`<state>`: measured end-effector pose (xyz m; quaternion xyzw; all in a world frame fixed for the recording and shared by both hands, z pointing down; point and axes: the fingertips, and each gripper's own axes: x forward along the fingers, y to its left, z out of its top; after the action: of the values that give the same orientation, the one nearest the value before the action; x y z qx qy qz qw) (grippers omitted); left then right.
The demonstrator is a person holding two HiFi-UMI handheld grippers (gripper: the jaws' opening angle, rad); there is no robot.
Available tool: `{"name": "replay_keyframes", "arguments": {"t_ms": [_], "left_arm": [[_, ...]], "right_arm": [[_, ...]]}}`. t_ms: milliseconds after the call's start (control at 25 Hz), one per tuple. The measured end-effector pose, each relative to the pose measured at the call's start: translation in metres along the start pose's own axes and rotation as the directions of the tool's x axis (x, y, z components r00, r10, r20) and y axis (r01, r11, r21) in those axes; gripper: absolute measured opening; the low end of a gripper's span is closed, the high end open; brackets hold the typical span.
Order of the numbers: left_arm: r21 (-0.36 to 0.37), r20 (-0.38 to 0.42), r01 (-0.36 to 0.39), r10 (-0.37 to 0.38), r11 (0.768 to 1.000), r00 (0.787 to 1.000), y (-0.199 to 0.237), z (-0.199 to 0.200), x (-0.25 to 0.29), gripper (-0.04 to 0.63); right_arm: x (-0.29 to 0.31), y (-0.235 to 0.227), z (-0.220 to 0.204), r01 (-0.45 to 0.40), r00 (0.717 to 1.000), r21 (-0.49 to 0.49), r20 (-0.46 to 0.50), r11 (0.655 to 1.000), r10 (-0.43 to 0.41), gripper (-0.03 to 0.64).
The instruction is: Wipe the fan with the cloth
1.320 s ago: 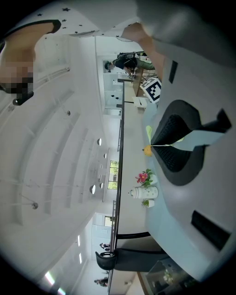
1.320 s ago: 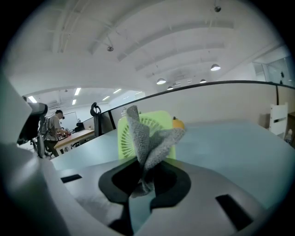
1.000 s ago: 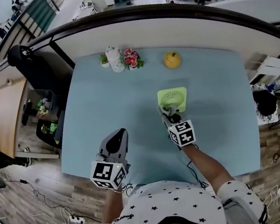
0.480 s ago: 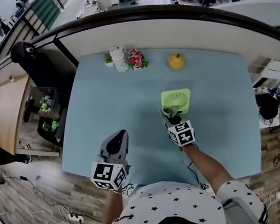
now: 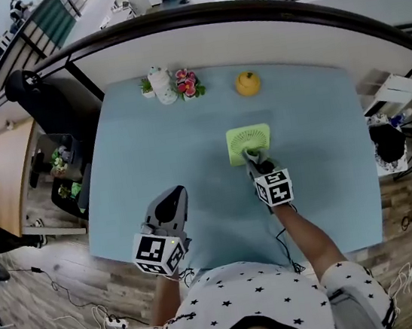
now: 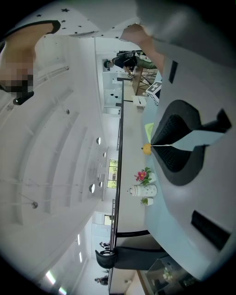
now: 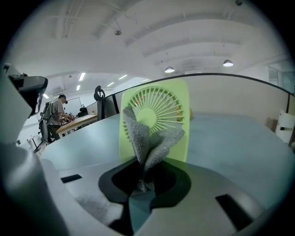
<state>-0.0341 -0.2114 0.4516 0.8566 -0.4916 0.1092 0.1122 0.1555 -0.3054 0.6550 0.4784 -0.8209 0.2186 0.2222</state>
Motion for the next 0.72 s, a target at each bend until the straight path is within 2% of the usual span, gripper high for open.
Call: {"name": "replay_keyframes", "arguments": {"t_ms": [360, 720], "left_arm": [[0.004, -0.005, 0.017, -0.017, 1.0, 1.0, -0.005, -0.001, 0.005, 0.032], [0.01, -0.002, 0.025, -0.025, 1.0, 1.0, -0.008, 0.002, 0.004, 0.031]], "right_arm": [[-0.019, -0.043, -0.014, 0.09, 0.996, 0.074, -0.003, 0.993, -0.09, 0.052], [-0.021, -0.046, -0.013, 0.115, 0.993, 0.115, 0.003, 0.987, -0.116, 0.052]]}}
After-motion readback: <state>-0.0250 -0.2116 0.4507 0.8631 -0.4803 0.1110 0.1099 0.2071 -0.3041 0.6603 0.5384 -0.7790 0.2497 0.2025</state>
